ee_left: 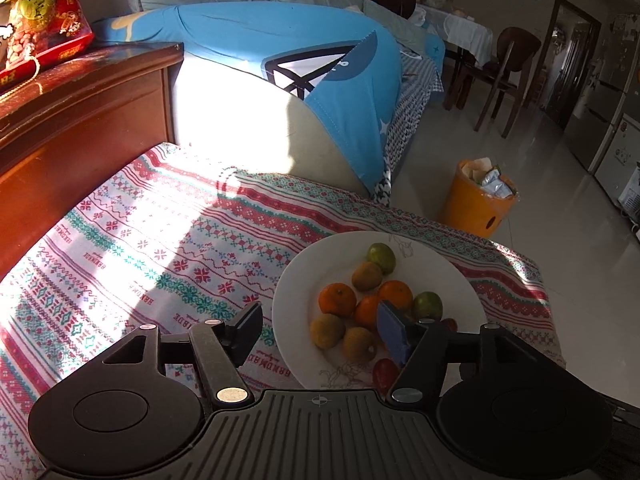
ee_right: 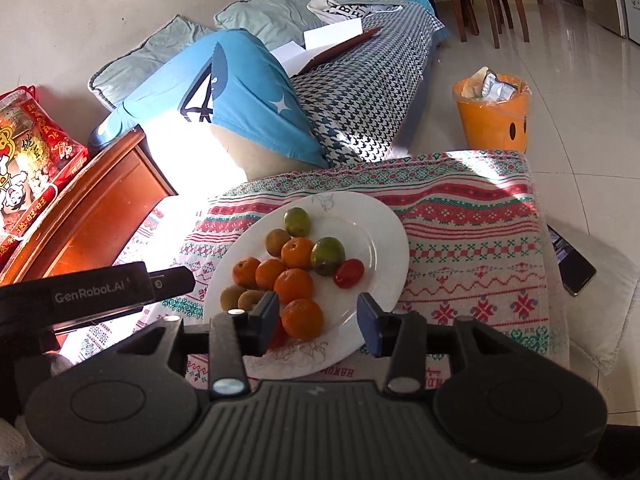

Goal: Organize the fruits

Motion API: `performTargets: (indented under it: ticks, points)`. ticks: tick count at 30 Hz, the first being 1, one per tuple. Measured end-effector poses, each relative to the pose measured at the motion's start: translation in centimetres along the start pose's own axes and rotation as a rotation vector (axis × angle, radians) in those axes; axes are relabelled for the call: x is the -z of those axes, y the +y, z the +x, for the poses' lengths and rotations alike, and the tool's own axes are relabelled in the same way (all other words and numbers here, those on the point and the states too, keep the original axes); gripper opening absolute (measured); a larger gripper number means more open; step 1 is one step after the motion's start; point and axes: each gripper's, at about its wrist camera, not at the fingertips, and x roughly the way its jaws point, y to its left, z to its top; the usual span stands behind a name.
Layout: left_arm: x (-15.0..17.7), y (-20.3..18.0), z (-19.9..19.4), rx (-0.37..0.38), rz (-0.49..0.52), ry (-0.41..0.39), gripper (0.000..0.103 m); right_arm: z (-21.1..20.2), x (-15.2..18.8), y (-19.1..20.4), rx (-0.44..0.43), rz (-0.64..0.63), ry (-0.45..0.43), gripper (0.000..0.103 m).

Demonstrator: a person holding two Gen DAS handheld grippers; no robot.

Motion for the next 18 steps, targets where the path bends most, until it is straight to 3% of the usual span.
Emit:
performTargets:
  ticks: [4, 9, 12, 18]
  points:
    - [0.5, 0.4, -0.8, -0.034, -0.023, 0.034, 0.067, -0.2, -0.8, 0.6, 0.042, -0.051, 0.044, 0.059]
    - [0.7, 0.9, -1.2, -0.08, -0.053, 0.068, 0.077, 0.6, -2.1, 0.8, 0.076, -0.107, 0.119, 0.064]
    - [0.8, 1.0, -0.8, -0.106, -0.056, 0.096, 0.078, 1.1, -2.5, 0.9, 0.09, -0.133, 0.138, 0.072]
    - [1.3, 0.8, 0.4, -0.146, -0.052, 0.173, 0.08, 2.2, -1.5, 0.6, 0.127, -0.114, 0.168, 0.077]
